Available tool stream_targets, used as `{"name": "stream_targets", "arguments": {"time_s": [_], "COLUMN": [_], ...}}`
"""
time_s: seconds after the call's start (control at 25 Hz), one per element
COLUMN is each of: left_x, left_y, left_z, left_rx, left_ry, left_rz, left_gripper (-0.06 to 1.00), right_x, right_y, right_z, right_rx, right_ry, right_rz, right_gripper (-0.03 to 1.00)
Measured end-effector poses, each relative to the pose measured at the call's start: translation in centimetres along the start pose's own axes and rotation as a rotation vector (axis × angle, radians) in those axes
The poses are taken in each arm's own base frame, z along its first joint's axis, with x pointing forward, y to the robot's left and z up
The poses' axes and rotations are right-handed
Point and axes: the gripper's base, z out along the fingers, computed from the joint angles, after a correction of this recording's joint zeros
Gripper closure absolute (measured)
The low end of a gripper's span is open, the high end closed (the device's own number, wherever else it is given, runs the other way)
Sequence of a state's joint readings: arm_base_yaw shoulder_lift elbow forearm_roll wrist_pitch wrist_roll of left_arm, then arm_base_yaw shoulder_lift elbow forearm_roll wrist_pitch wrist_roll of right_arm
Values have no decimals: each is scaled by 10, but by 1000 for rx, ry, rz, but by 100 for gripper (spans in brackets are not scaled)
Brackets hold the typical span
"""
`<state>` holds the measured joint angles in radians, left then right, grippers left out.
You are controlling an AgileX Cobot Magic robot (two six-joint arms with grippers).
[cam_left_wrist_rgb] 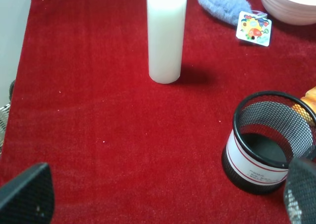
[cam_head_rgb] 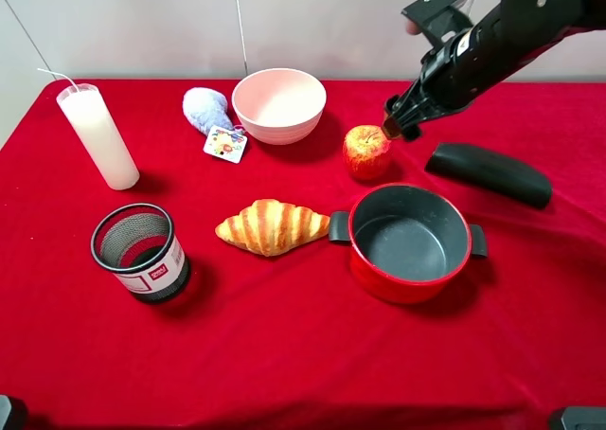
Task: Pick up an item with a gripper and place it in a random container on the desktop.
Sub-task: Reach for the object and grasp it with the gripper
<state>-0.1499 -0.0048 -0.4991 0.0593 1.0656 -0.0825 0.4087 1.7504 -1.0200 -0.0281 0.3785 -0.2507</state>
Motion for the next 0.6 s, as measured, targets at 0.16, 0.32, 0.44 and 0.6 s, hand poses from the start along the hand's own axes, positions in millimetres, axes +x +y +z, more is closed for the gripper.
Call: {"name": "stream_targets", "arguments": {"time_s": [0.16, 0.32, 0.44, 0.6], "left_x": [0, 0, 0, 0], "left_y": [0, 0, 0, 0], "left_z": [0, 0, 0, 0], "left_rx": [0, 0, 0, 0], "left_ry": [0, 0, 0, 0], "left_rz": [0, 0, 0, 0], "left_gripper": [4, 4, 4, 4], "right_x": [-1, -3, -10, -19], "right_y": [7, 13, 15, 15], "right_z": [6, 16, 25, 37], "right_rx": [-12, -26, -32, -40], "right_ry": [-1, 14, 14, 15], "right_rz": [-17, -27, -29, -16], "right_gripper": [27, 27, 27, 27]}}
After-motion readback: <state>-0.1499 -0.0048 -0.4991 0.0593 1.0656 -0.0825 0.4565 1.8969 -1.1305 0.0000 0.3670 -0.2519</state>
